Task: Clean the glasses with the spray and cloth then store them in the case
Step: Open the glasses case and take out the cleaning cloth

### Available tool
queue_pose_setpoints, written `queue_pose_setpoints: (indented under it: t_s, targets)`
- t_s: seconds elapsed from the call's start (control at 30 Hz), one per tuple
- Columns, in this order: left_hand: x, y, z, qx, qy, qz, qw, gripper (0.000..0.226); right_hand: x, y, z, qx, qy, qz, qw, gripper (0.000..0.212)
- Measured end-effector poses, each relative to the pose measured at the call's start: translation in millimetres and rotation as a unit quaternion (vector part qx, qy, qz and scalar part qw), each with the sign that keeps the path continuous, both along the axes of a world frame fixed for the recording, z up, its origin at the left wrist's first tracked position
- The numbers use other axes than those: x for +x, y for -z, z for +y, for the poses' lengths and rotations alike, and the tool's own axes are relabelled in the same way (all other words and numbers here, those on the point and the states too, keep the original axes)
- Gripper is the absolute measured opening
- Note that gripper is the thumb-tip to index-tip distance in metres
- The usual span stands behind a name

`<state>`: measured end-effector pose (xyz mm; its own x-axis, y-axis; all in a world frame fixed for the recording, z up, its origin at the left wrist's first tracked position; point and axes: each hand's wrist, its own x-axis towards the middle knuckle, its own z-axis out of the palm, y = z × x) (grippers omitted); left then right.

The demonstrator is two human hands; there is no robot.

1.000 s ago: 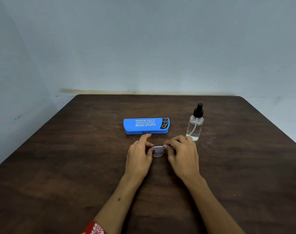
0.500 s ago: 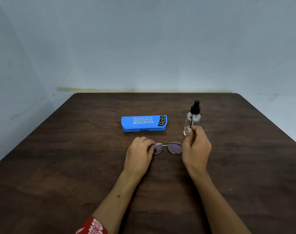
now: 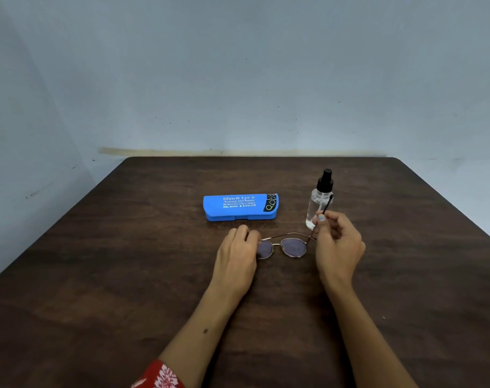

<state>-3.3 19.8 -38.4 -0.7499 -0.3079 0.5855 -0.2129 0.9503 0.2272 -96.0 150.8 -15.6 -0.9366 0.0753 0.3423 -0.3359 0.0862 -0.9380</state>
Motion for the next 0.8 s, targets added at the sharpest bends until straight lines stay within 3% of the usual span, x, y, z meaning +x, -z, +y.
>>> queue_pose_setpoints:
  t_s: [0.07, 0.23, 0.43, 0.67, 0.8]
  targets:
    - [0.2, -0.2, 0.7, 0.004, -0.006, 0.011, 1.0, 0.003, -2.3, 0.9, 0.1, -0.015, 0.002, -0.019, 1.0, 0.016]
    - [3.8, -2.1, 3.3, 0.131, -0.001, 0.048, 0.99, 0.003, -1.3, 2.0, -1.7, -0.002, 0.009, -0.013, 1.0, 0.013]
    - [6.2, -2.3, -0.2, 0.211, -0.004, 0.081, 0.974, 0.003, 4.2, 1.4, -1.5, 0.043, 0.016, 0.026, 0.999, 0.011]
    - [8.6, -1.9, -1.2, 0.264, -0.01, 0.097, 0.96, 0.008, 7.8, 2.6, -3.4, 0.047, 0.021, 0.053, 0.997, 0.008]
    - [11.9, -6.3, -3.9, 0.283, -0.014, 0.081, 0.955, 0.031, 11.0, -1.9, -0.7, -0.003, 0.045, 0.101, 0.994, 0.027]
